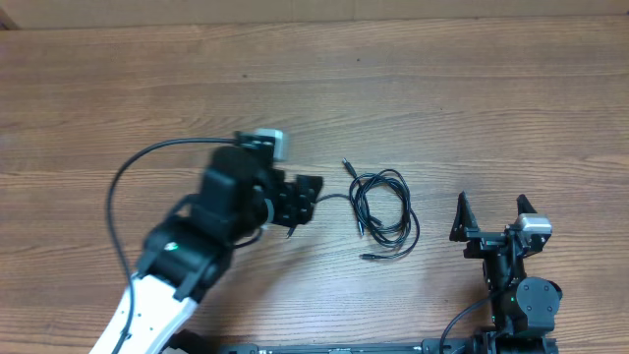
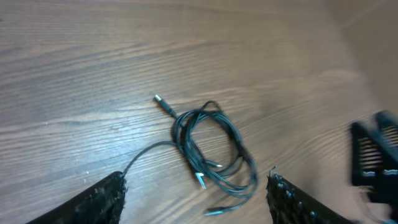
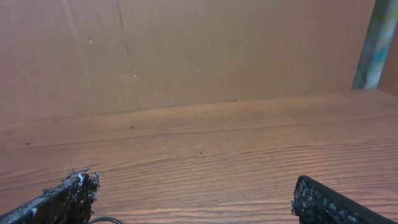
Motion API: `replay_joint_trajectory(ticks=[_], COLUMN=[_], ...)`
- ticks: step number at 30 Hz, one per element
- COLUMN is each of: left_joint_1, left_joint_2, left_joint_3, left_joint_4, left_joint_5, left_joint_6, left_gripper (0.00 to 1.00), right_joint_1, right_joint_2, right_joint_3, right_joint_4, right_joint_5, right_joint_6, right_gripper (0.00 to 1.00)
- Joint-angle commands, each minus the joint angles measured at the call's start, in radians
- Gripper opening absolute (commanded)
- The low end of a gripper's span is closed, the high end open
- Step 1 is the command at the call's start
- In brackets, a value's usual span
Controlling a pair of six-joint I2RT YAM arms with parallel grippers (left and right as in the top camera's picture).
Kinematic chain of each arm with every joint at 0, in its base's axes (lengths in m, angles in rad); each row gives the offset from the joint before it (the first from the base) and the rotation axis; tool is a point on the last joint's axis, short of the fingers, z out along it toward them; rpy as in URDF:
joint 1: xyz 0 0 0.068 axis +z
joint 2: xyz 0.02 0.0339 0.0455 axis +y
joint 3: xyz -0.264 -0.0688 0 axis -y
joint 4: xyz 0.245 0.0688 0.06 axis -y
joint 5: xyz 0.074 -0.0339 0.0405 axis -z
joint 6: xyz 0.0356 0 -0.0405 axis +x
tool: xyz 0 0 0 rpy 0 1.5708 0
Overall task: Untangle cables
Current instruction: 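Reach the left gripper forward and grasp the black cable bundle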
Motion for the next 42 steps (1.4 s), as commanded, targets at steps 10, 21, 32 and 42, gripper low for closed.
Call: replay_joint_trajectory(ticks=[10,21,32,42], left_joint_1=[-0.177,-0.18,-0.211,-0.212], left_joint_2=[0.438,0.692,0.782,0.84], left_joint_3=[0.021,0.021,0.021,0.021], left_joint_4=[0.336,0.43,0.496,0.558], left_joint_5=[-0.344,-0.166,-0.156,-0.187], left_joint_6=[-0.012,-0.026,-0.015,-0.016], left_gripper=[0.71,0.7,0.7,0.46], right_joint_1=[-0.001,-0.001,-0.001,-0.001], right_joint_2=[-0.006,-0.006,-0.006,-0.006], right_joint_3=[-0.01,-0.01,-0.01,-0.01], right_joint_4=[0.006,0.007,0.006,0.006], right_joint_5=[-0.005,-0.005,-0.005,-0.005], right_joint_6=[-0.001,-0.001,-0.001,-0.001], right_gripper=[1.0,1.0,1.0,1.0])
